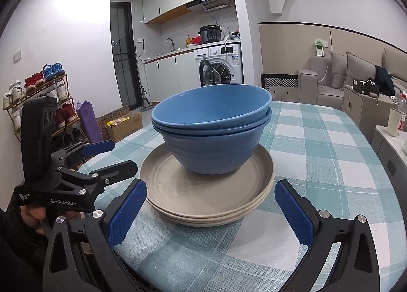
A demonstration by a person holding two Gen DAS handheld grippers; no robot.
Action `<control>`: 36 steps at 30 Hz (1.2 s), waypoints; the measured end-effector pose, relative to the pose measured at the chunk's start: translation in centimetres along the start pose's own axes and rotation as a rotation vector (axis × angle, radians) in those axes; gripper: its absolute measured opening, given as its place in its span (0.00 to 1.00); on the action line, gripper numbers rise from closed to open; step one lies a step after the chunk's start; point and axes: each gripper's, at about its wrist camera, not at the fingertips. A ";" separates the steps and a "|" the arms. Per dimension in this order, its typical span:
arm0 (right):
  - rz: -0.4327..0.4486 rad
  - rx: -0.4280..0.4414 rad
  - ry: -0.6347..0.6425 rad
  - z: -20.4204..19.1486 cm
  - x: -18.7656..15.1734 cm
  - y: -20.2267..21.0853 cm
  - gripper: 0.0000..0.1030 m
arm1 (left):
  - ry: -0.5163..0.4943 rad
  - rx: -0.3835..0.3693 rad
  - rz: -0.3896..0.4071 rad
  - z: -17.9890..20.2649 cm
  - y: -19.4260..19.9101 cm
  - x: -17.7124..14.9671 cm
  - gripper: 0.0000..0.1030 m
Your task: Organize plates and bowls
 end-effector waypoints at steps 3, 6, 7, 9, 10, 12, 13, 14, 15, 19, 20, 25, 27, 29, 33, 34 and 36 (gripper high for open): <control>0.004 -0.004 -0.002 0.1 0.0 0.0 1.00 | 0.001 0.002 0.004 0.0 0.0 0.0 1.00; 0.012 -0.003 -0.006 0.1 0.0 0.2 1.00 | 0.006 0.000 0.008 0.0 0.1 0.0 1.00; 0.013 -0.003 -0.006 0.1 0.0 0.1 1.00 | 0.006 0.000 0.009 -0.1 0.1 0.0 1.00; 0.015 -0.005 -0.006 0.1 0.0 0.2 1.00 | 0.006 -0.001 0.007 -0.1 0.1 0.0 1.00; 0.016 -0.002 -0.006 0.1 0.0 0.2 1.00 | 0.005 -0.001 0.007 -0.1 0.1 0.0 1.00; 0.014 -0.002 -0.002 0.1 0.0 0.1 1.00 | 0.005 0.000 0.010 -0.1 0.1 0.0 1.00; 0.014 -0.003 -0.001 0.1 0.0 0.1 1.00 | 0.006 0.000 0.009 -0.1 0.1 0.1 1.00; 0.014 -0.002 -0.002 0.0 0.0 0.2 1.00 | 0.006 0.000 0.009 -0.1 0.1 0.1 1.00; 0.014 0.000 -0.003 0.1 0.0 0.1 1.00 | 0.007 0.001 0.009 -0.1 0.1 0.0 1.00; 0.014 0.000 -0.002 0.0 0.0 0.2 1.00 | 0.012 0.005 0.014 -0.2 0.2 0.1 1.00; 0.015 0.001 -0.003 0.0 0.0 0.2 1.00 | 0.014 0.004 0.014 -0.3 0.3 0.1 1.00; 0.014 -0.001 -0.002 0.0 0.0 0.2 1.00 | 0.019 0.003 0.015 -0.4 0.3 0.2 1.00; 0.013 0.000 -0.004 0.0 -0.1 0.2 1.00 | 0.017 0.004 0.015 -0.4 0.3 0.2 1.00; 0.014 -0.001 -0.003 0.0 0.0 0.1 1.00 | 0.018 0.003 0.015 -0.4 0.3 0.2 1.00; 0.015 0.000 -0.003 0.0 -0.1 0.2 1.00 | 0.018 0.003 0.016 -0.5 0.3 0.2 1.00; 0.014 0.000 -0.003 0.0 0.0 0.2 1.00 | 0.018 0.004 0.016 -0.4 0.3 0.2 1.00; 0.015 -0.001 -0.003 0.0 -0.1 0.2 1.00 | 0.018 0.003 0.016 -0.4 0.3 0.2 1.00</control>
Point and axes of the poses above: each gripper's, at about its wrist camera, not at the fingertips, and y roughly against the way its jaws point, z to its right, x to its top, and after that the axes turned 14 degrees about y, right-handed
